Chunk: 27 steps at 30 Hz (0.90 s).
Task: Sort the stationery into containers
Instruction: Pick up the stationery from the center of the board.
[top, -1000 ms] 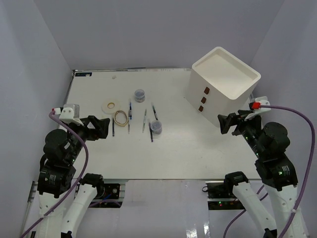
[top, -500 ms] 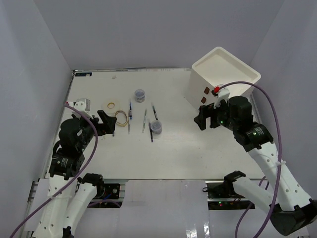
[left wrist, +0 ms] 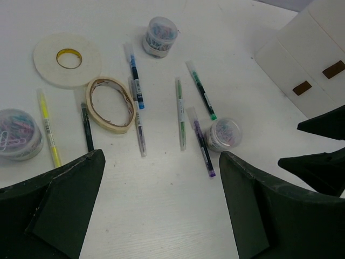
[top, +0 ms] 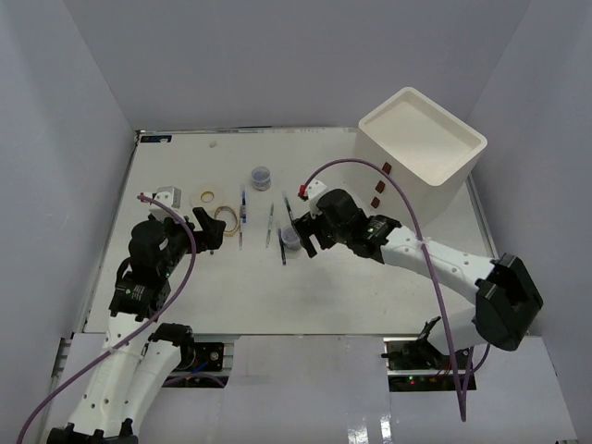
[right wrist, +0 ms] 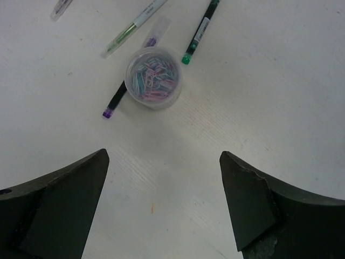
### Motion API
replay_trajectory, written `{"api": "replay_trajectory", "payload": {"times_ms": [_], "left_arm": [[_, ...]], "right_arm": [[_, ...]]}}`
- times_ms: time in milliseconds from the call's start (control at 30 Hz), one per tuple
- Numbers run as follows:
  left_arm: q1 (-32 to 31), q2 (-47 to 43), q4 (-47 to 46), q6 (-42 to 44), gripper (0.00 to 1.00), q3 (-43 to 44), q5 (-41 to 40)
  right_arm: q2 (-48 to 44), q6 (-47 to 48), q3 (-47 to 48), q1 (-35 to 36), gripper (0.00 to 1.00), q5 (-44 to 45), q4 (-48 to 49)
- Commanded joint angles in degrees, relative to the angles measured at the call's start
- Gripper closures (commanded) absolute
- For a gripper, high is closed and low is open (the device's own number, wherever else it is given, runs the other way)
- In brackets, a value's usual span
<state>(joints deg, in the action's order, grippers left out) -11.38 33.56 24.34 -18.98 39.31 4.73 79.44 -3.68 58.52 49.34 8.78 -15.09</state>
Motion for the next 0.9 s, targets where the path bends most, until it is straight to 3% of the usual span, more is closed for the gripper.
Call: {"api": "replay_trajectory", "payload": {"times_ms": [0, 267, 667, 700, 800, 867], "left_arm": [[-0.05, 0.01, -3.07, 0.08, 0.02, -1.16, 0.45], [-0.05, -0.43, -2.63, 0.09, 0.02, -1.78, 0.02], [-0.05, -0.25, -2.19, -0.09, 0.02, -1.87, 0.10], [-0.05, -0.25, -2.28, -0.09, 0.02, -1.96, 0.28], [0.04, -0.34, -2.19, -0.09, 0.02, -1.96, 0.54], [-0.05, -0.34, -2.19, -0.09, 0.02, -1.96, 0.63]], "right_arm": [[4.40, 1.31, 3.79, 1.89, 0.10, 3.79, 9.37], [17.57, 1.57, 9.76, 3.66, 0.09, 5.20, 12.19], [26.82, 0.43, 13.55, 3.74, 0.00, 4.85, 11.93], [27.52, 0.34, 13.64, 3.66, 0.07, 5.11, 12.02], [28.31, 0.34, 13.72, 3.66, 0.09, 5.99, 12.02], [28.84, 0.52, 13.72, 3.66, 0.16, 6.69, 12.02]]}}
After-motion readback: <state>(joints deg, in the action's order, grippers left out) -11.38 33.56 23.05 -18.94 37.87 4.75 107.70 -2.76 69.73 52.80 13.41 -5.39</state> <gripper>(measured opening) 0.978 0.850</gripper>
